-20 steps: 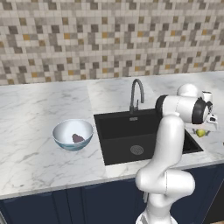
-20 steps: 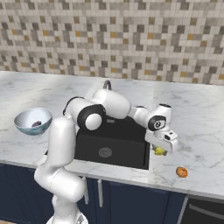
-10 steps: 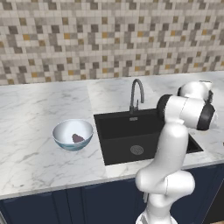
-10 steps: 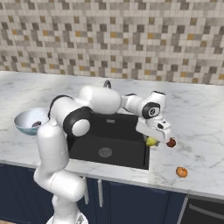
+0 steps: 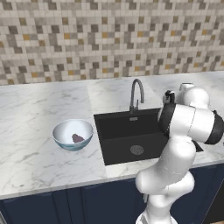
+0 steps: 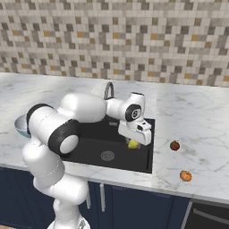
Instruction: There is a mixed pile of frozen fruits and vegetables on the counter. Locate all the frozen vegetables and place the items in a bowl on the counter. Take all the frozen fruits and defrost them in a running sink.
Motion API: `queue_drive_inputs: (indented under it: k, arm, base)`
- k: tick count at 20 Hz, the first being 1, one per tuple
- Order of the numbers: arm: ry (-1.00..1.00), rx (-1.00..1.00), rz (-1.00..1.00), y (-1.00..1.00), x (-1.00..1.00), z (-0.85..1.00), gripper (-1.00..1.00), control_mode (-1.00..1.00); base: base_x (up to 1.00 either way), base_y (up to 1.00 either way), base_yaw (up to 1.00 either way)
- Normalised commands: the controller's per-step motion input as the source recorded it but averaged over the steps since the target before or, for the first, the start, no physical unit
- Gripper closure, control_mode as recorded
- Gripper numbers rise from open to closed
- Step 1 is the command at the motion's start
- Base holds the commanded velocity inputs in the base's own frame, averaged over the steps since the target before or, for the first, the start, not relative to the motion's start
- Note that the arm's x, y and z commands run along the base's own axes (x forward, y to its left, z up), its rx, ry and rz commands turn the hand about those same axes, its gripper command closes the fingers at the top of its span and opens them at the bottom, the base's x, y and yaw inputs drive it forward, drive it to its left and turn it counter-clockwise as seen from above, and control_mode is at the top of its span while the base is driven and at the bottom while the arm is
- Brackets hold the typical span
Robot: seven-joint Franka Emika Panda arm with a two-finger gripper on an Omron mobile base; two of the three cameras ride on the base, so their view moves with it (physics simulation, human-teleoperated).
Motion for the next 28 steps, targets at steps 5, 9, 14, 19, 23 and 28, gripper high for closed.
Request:
queue_drive_inputs:
  k: [5, 9, 14, 19, 23, 28]
  arm:
    - [0.04, -0.03, 0.05, 0.87, 0.0, 0.0, 1.0, -1.0]
    - [0.05, -0.03, 0.12, 0.91, 0.08, 0.0, 1.0, -1.0]
    - [0.05, -0.09, 0.06, 0.89, 0.08, 0.01, 1.0, -1.0]
    - [0.06, -0.08, -0.04, 0.92, 0.14, 0.0, 1.0, -1.0]
    - [0.02, -0.04, -0.07, 0.87, 0.29, 0.02, 1.0, -1.0]
    - [0.0, 0.01, 0.0, 0.98, 0.23, 0.22, 1.0, -1.0]
  base:
    - [0.0, 0.0, 0.0]
    - [0.0, 0.0, 0.0]
    - [0.0, 0.0, 0.0]
    - [0.0, 0.0, 0.0]
    - [0.0, 0.0, 0.0]
    - [0.0, 0.0, 0.0]
